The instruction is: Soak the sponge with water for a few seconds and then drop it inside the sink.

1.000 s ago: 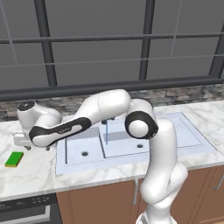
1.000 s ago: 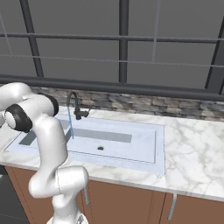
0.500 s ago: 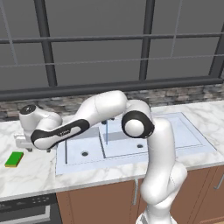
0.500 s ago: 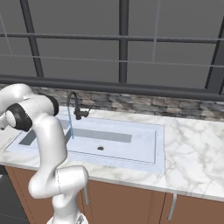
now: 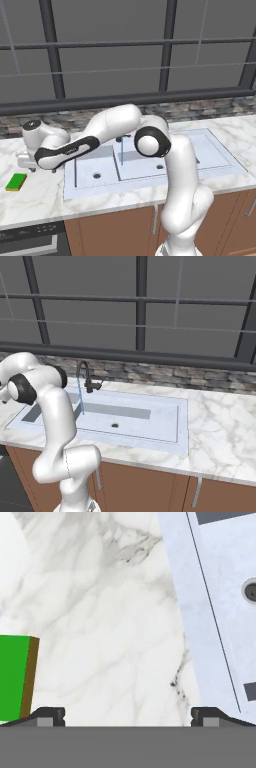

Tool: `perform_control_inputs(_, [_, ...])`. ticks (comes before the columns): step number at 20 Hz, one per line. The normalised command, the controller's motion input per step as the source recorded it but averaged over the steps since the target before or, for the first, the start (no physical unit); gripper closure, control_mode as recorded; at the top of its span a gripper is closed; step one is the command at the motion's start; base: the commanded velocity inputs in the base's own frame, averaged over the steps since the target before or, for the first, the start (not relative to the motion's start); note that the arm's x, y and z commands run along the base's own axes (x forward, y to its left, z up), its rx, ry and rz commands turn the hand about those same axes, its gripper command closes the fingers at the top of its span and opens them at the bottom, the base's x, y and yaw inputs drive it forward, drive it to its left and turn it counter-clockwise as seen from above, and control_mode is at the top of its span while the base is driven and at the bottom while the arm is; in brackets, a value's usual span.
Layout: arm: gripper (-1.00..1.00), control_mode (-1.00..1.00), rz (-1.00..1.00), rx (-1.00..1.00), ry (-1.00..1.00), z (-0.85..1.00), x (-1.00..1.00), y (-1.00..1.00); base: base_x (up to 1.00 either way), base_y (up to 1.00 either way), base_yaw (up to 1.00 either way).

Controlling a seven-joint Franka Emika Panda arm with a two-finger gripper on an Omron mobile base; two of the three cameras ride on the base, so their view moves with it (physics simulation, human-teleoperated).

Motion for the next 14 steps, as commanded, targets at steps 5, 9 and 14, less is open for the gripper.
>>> perform_control_inputs(5, [-1.00, -1.00, 0.00, 0.00, 0.00, -0.13, 0.03, 0.29, 0.00, 0.00, 0.00])
perform_control_inputs(9, [-1.00, -1.00, 0.00, 0.00, 0.00, 0.00, 0.02, 0.22, 0.00, 0.00, 0.00])
perform_control_inputs(14, [-1.00, -1.00, 0.00, 0.00, 0.04, 0.06, 0.01, 0.13, 0.00, 0.00, 0.00])
